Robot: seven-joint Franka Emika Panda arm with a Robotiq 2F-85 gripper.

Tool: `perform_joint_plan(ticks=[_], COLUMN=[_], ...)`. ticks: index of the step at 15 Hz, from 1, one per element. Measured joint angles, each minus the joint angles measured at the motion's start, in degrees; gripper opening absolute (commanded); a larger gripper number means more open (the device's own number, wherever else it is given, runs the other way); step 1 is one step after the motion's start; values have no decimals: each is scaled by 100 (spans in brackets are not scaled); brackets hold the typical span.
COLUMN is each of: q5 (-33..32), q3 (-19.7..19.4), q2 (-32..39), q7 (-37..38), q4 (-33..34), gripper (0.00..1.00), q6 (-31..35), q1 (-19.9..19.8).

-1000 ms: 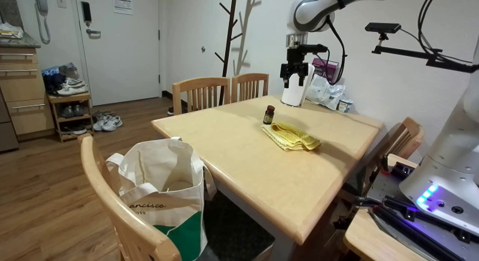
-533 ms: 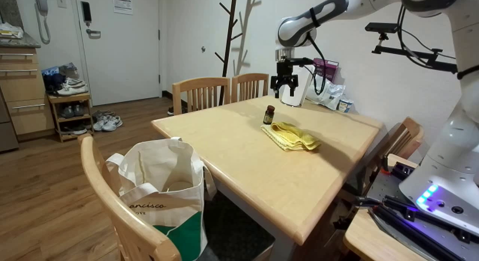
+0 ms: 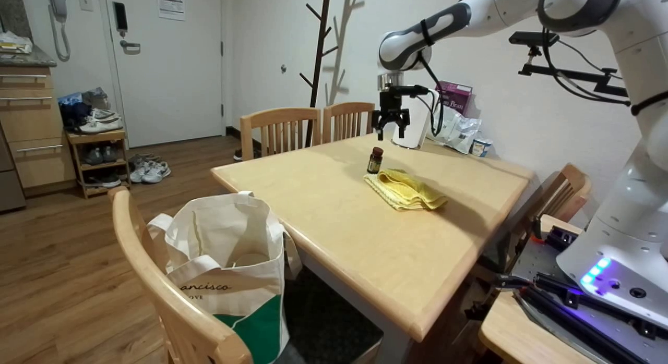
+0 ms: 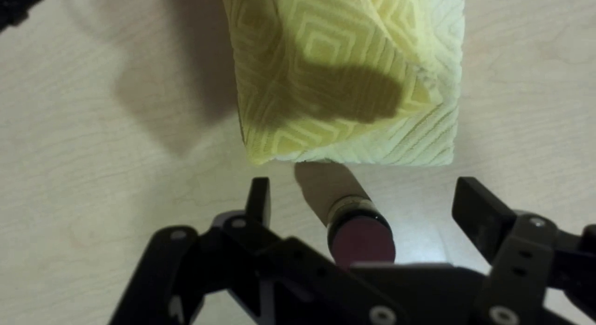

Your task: Move the bottle to the left, use the yellow towel to wipe the table

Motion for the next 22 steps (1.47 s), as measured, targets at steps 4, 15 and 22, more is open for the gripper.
perform_joint_plan(ticks=[4, 15, 22], q5=[65, -250, -231], q3=[123, 166, 160], q2=[155, 384, 734], q7=[-307, -812, -870], q4=[251, 535, 170], gripper=[100, 100, 75], q6=[-433, -594, 888], q1=[7, 59, -30])
